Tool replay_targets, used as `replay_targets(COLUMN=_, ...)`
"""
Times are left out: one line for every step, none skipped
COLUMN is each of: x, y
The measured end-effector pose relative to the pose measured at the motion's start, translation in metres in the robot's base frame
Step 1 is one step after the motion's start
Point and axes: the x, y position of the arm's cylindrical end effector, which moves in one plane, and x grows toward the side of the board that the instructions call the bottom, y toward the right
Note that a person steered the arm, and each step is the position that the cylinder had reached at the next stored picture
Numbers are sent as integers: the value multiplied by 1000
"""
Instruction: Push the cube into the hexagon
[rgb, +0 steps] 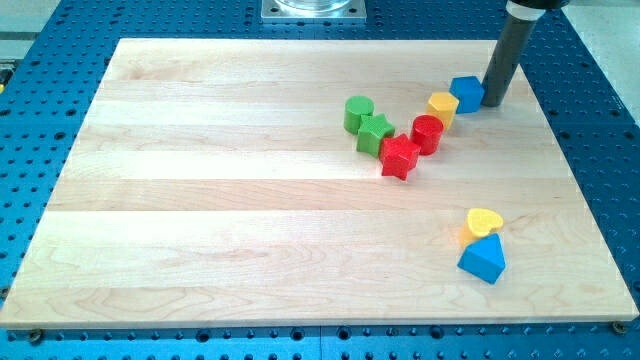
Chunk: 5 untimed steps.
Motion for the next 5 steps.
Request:
replay_targets(x=4, y=-14)
replay_targets(x=4, y=-11)
replay_targets(x=4, y=-15)
replay_targets(x=4, y=-18)
replay_targets(x=4, y=-17)
